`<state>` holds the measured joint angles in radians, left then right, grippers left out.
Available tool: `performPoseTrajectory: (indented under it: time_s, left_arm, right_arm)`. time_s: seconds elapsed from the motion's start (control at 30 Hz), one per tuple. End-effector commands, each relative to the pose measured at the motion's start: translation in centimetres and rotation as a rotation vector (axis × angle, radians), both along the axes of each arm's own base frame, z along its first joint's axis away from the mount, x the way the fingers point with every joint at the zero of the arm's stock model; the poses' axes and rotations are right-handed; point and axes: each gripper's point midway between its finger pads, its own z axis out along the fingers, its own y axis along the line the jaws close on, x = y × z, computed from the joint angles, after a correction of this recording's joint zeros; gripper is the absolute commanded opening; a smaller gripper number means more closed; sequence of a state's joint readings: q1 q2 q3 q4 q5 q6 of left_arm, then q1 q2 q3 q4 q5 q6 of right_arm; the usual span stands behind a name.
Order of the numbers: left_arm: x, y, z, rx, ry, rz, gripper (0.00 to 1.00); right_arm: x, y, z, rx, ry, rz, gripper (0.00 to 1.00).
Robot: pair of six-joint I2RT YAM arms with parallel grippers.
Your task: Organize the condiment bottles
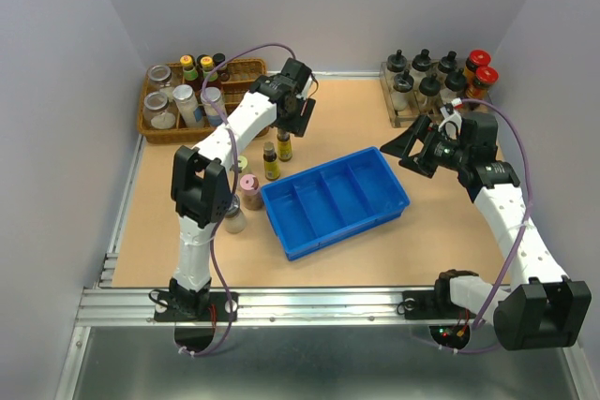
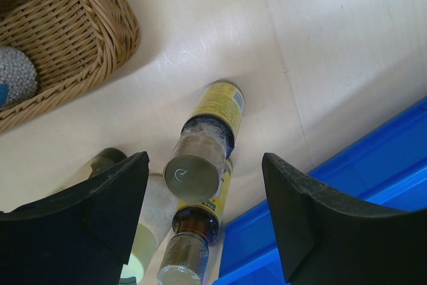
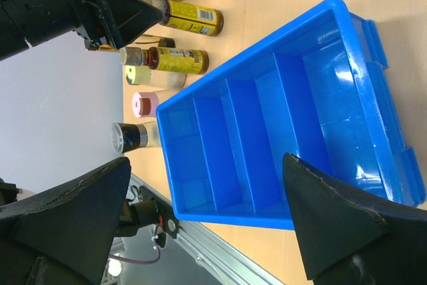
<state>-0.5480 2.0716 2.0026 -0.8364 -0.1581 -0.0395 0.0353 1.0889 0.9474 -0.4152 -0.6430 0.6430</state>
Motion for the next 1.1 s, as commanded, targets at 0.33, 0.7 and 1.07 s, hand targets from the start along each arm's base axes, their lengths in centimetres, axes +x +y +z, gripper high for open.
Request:
performPoseTrajectory:
  time_s: [0.33,0.7,1.07]
  left_arm:
    - [0.1,0.0,0.3,0.005,0.002,-0.013,0.38]
    - [1.9,-1.9,12.7,-0.168,-0.309,-0.012,0.0]
    - [-5.9,-12.2,21.4,-0.498,-0.375,-0.445,0.0]
  right_arm:
    - [0.5,0.2,1.8,-0.01,-0.058,0.009,1.0]
    - [0.8,-0.3,1.8,-0.029,-0.067,-0.024,1.0]
    - [2.5,-4.8,3.8,-0.158,-0.139,-0.314,1.0]
